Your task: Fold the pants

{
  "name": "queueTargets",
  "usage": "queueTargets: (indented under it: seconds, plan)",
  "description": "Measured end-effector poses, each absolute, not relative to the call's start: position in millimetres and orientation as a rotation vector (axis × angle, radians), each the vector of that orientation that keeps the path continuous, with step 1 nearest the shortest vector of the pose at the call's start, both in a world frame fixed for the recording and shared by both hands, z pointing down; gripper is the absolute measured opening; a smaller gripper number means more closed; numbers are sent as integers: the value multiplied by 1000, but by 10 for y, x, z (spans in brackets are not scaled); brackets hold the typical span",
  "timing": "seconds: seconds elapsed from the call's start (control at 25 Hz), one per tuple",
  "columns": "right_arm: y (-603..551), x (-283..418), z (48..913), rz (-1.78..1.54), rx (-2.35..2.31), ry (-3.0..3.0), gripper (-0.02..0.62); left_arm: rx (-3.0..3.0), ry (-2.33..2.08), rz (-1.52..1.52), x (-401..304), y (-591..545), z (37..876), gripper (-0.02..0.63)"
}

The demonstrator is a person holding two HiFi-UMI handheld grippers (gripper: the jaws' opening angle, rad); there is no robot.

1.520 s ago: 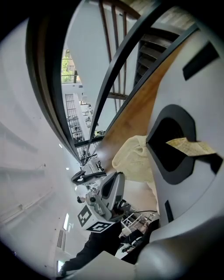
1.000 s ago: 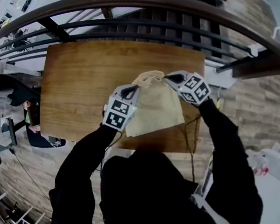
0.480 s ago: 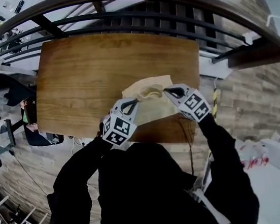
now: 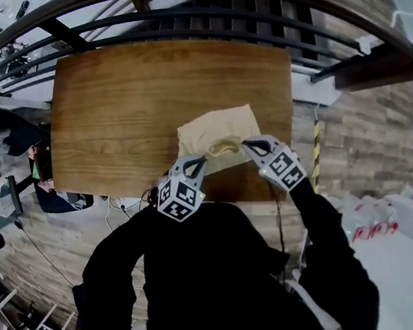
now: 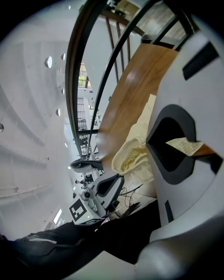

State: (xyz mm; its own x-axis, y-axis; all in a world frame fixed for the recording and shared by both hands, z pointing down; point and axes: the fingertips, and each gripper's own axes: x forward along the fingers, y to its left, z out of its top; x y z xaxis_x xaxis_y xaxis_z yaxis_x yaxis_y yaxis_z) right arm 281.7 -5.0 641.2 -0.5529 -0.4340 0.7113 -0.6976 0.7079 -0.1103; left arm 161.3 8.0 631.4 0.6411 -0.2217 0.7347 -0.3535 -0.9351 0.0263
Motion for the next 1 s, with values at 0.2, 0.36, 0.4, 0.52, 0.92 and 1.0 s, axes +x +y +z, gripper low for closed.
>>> queueTargets:
  seconds: [0.2, 0.36, 0.4, 0.52, 0.92, 1.0]
  plan:
    - [147, 2775, 6616, 476, 824, -2199, 2, 2682, -409, 1271, 1605, 272, 6576, 9]
    - [285, 2740, 6796, 448, 793, -2151, 2, 2649, -370, 1332, 1588, 402, 6768, 9]
    - [321, 2734, 6844, 441, 786, -2137, 2, 2641, -361, 1347, 1581, 434, 6818, 9]
    - [433, 2732, 6992, 426, 764, -2095, 3, 2617, -329, 1386, 1554, 532, 6931, 9]
    - [625, 2730, 6710, 513, 786, -2098, 5, 2559, -272, 1268, 1522, 697, 6682, 57]
    - [553, 2707, 6545, 510, 853, -2122, 5, 2571, -327, 1218, 1484, 617, 6536, 57]
